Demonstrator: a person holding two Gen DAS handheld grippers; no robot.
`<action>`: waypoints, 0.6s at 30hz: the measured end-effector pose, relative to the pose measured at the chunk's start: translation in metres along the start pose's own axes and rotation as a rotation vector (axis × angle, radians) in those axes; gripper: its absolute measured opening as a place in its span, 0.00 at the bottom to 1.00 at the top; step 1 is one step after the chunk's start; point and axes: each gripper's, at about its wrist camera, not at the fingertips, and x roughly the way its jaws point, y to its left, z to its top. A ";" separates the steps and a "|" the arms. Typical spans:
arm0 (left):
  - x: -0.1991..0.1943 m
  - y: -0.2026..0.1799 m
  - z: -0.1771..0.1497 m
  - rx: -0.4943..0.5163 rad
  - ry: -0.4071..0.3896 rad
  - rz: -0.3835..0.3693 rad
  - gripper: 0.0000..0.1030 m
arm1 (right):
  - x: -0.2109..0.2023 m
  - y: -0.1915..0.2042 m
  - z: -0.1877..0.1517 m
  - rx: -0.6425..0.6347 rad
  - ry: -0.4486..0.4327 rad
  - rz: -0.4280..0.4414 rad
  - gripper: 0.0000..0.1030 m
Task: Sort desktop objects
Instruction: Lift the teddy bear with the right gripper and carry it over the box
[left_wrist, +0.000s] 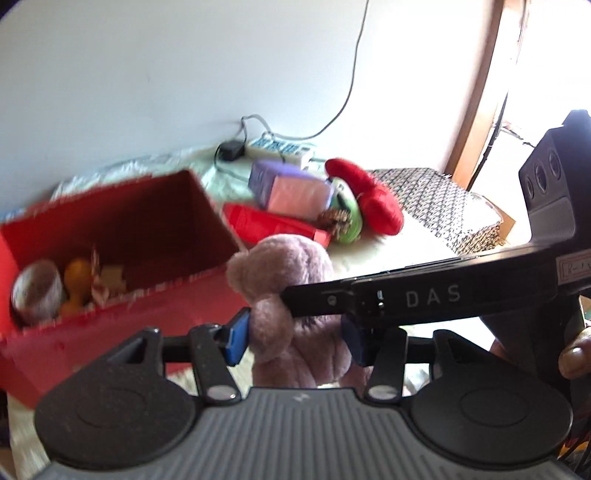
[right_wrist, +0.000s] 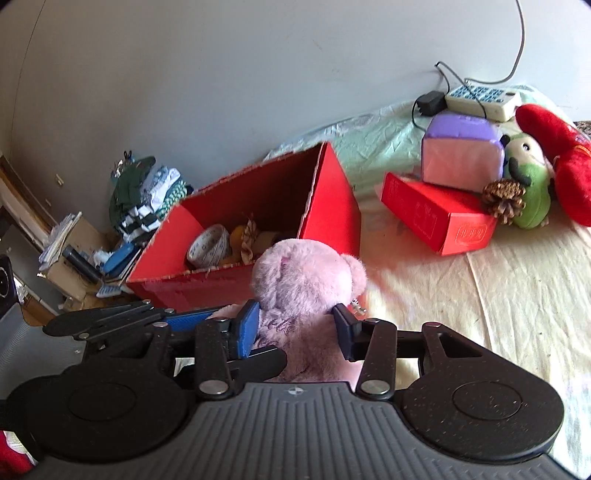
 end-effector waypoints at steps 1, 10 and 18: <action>-0.003 0.001 0.005 0.004 -0.017 -0.009 0.49 | -0.003 0.002 0.004 0.004 -0.021 -0.009 0.45; -0.021 0.039 0.064 0.038 -0.119 0.007 0.49 | -0.002 0.032 0.061 -0.046 -0.158 0.004 0.41; -0.003 0.101 0.088 -0.031 -0.104 0.029 0.49 | 0.055 0.057 0.106 -0.096 -0.129 -0.016 0.41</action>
